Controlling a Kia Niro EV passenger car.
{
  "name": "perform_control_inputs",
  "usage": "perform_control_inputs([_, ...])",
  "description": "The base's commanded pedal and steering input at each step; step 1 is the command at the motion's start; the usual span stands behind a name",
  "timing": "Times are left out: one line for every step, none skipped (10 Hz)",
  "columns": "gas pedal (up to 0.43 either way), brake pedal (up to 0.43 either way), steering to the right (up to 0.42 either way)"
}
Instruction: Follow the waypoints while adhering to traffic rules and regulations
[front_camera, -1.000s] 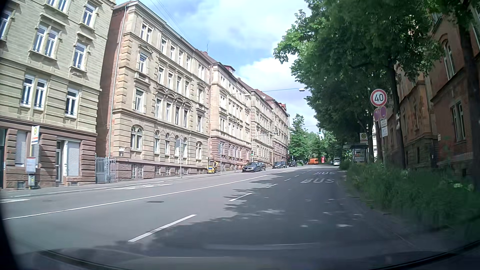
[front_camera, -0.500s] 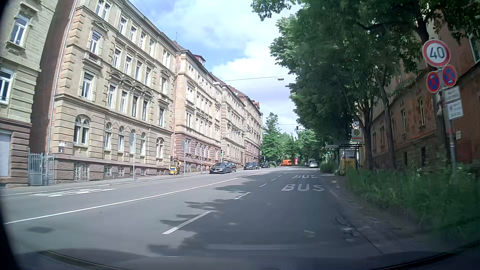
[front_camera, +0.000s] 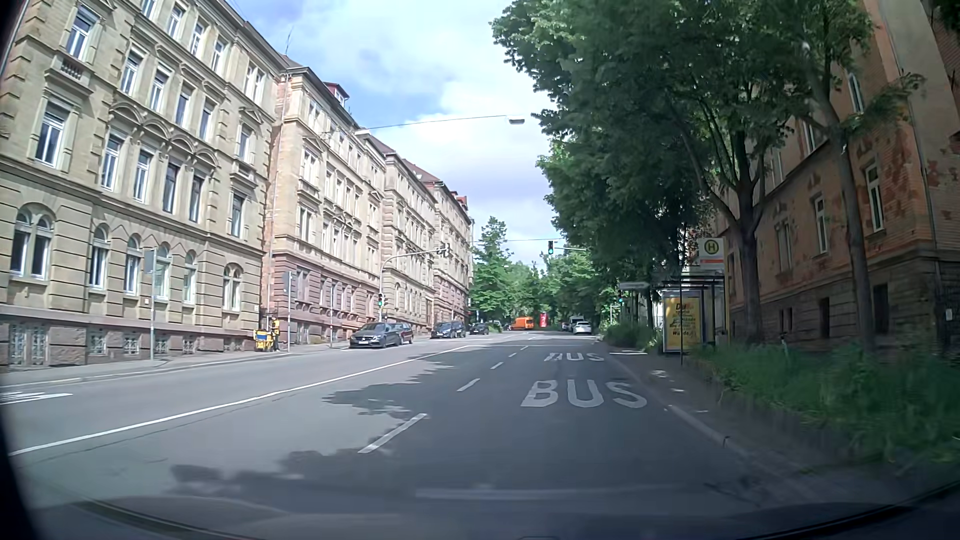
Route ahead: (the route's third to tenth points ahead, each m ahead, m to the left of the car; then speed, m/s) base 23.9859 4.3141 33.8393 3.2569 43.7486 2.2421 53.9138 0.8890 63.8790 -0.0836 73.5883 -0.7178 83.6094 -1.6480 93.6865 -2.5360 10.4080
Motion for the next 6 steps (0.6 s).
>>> perform_control_inputs([0.157, 0.0, 0.064])
perform_control_inputs([0.157, 0.0, 0.063])
perform_control_inputs([0.157, 0.0, 0.057])
perform_control_inputs([0.157, 0.0, 0.048])
perform_control_inputs([0.157, 0.0, 0.036])
perform_control_inputs([0.157, 0.0, 0.025])
